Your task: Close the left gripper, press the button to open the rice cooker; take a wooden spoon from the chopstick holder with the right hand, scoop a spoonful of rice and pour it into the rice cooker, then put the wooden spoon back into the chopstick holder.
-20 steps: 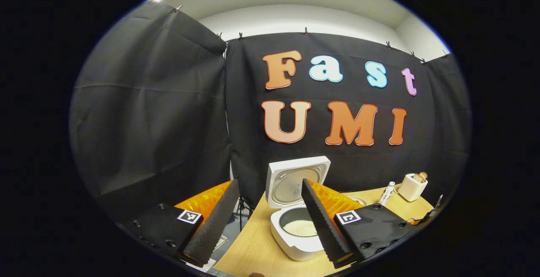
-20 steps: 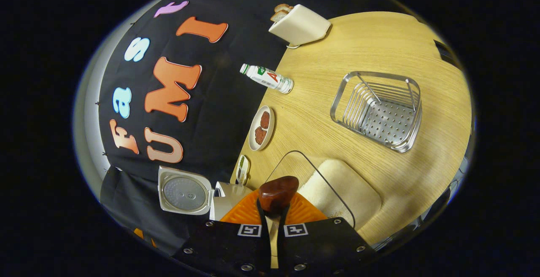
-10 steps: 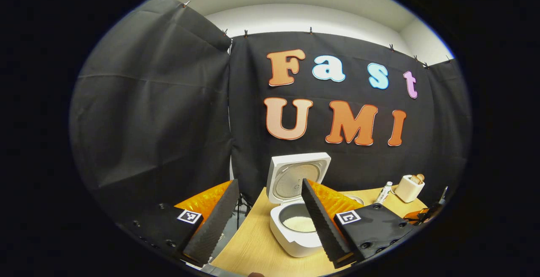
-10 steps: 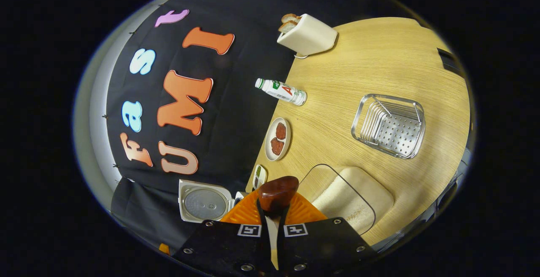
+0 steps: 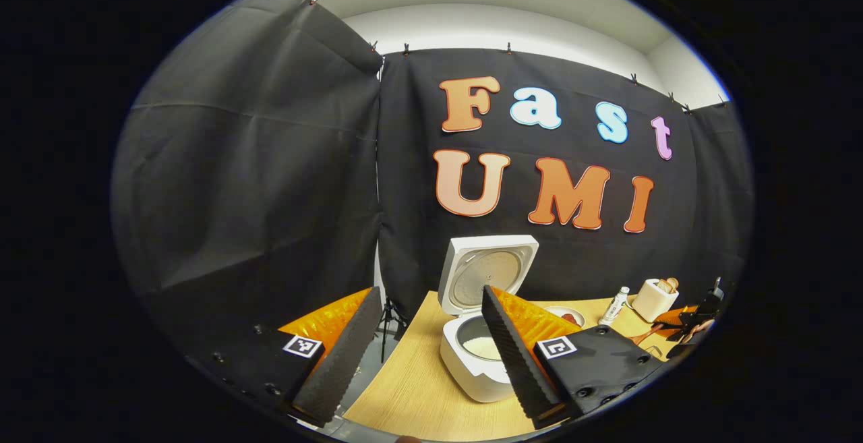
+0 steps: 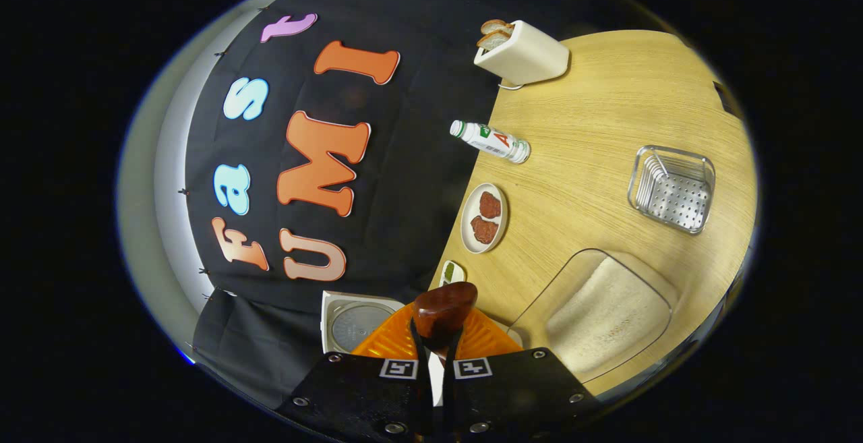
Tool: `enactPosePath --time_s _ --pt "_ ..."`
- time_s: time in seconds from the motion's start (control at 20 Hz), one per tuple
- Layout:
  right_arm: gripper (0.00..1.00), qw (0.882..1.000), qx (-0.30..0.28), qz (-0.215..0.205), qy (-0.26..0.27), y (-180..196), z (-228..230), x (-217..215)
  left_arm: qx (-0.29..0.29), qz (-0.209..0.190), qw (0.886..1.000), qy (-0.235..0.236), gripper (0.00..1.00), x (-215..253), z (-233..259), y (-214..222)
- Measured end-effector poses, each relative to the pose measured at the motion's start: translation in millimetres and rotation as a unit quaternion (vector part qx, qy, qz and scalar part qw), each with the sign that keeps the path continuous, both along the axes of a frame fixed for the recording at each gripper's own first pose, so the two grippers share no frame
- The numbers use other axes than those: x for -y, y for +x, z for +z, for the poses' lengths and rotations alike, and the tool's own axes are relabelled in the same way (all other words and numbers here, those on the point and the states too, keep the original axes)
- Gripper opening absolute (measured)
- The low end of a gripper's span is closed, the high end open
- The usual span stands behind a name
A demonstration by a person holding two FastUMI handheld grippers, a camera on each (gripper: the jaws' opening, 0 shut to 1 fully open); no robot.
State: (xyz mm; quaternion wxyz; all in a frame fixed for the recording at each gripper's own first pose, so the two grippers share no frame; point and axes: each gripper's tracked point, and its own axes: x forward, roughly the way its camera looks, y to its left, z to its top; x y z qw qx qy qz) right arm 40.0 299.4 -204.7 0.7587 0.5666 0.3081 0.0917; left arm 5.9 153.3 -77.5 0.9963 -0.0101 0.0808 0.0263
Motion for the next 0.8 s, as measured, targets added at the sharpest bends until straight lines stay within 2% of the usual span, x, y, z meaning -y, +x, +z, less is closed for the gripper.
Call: enactPosePath --time_s 0.35,0.6,0.8 --pt "0.05 1.000 0.022 0.019 0.007 23.9 30.9 -56.2 -0.003 -0.002 1.000 0.000 1.00 -22.4 -1.4 -9.5" --pt "0.05 0.999 0.031 0.012 0.019 44.1 48.3 -93.2 0.001 -0.008 1.000 -0.004 1.00 -36.1 2.0 -11.1" --pt "0.05 0.999 0.049 0.011 -0.005 60.2 54.4 -121.9 0.003 -0.026 1.000 0.003 0.98 -34.2 2.9 -9.5"
